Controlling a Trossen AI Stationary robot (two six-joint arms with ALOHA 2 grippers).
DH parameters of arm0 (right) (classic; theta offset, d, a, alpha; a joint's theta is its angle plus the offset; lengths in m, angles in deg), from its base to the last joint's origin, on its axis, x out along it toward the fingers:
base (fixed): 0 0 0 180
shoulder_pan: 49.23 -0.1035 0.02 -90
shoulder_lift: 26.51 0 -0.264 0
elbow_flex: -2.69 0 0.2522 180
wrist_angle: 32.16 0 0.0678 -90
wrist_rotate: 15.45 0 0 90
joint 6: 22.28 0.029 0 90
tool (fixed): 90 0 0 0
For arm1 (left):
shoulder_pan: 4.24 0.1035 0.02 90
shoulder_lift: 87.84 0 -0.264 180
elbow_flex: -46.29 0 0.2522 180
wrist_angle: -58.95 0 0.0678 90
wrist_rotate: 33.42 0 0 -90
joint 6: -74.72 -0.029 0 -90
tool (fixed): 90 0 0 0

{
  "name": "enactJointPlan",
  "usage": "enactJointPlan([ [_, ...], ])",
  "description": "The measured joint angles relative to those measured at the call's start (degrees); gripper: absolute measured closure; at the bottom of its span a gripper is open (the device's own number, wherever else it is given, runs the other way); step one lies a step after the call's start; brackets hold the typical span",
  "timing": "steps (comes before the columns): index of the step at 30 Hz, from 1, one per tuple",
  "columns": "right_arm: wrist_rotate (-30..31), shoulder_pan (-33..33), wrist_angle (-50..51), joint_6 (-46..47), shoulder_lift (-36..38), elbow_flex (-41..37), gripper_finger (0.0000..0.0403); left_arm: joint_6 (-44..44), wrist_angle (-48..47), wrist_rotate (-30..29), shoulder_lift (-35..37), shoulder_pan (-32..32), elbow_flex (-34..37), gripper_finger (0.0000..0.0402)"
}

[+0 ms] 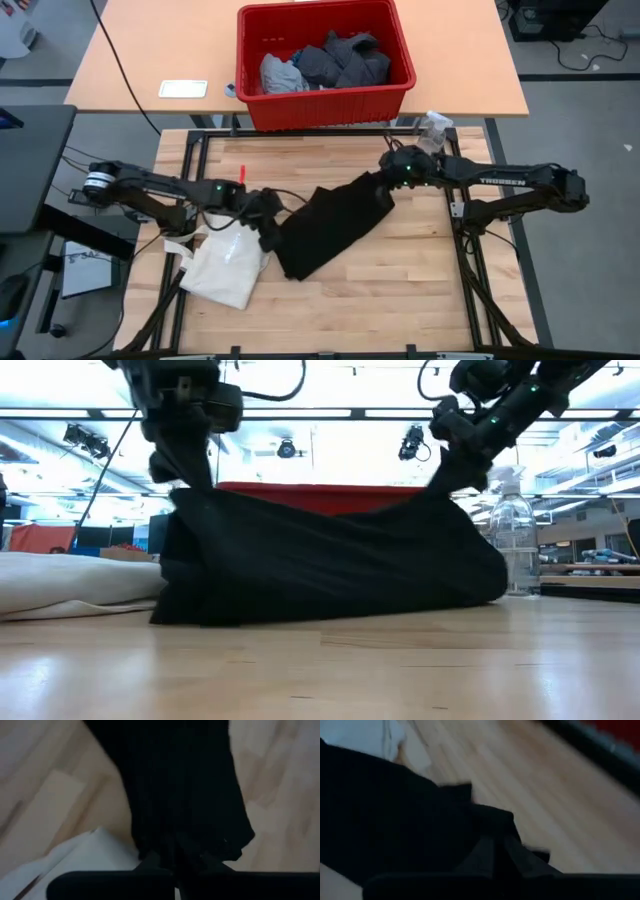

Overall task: Fold Laundry from Bin
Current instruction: Fold the black shirt

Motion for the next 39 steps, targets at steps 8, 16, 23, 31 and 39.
enactJointPlan([
  [8,2.33,6.3,-17.22,-6.97,-12.76,0.08,0.0388,7.45,-12.63,-13.67,-0.2,-0.2,0.0,0.0401],
  [16,4.37,9.84,-20.67,-4.96,-24.0,-0.01,0.0384,2.93,-7.68,-12.04,-5.36,6.68,0.07,0.0371],
  [23,4.42,12.45,-14.47,4.31,-19.35,-0.01,0.0293,5.98,-10.99,-8.08,-7.33,10.3,0.07,0.03],
  [31,1.4,13.38,-13.47,2.98,-6.0,0.01,0.0212,7.87,-2.8,-1.5,-6.35,9.13,-2.32,0.025],
  [39,-21.55,12.0,-12.41,8.37,-7.0,-4.63,0.0243,0.55,27.79,-1.23,-10.69,2.38,-1.1,0.0249],
])
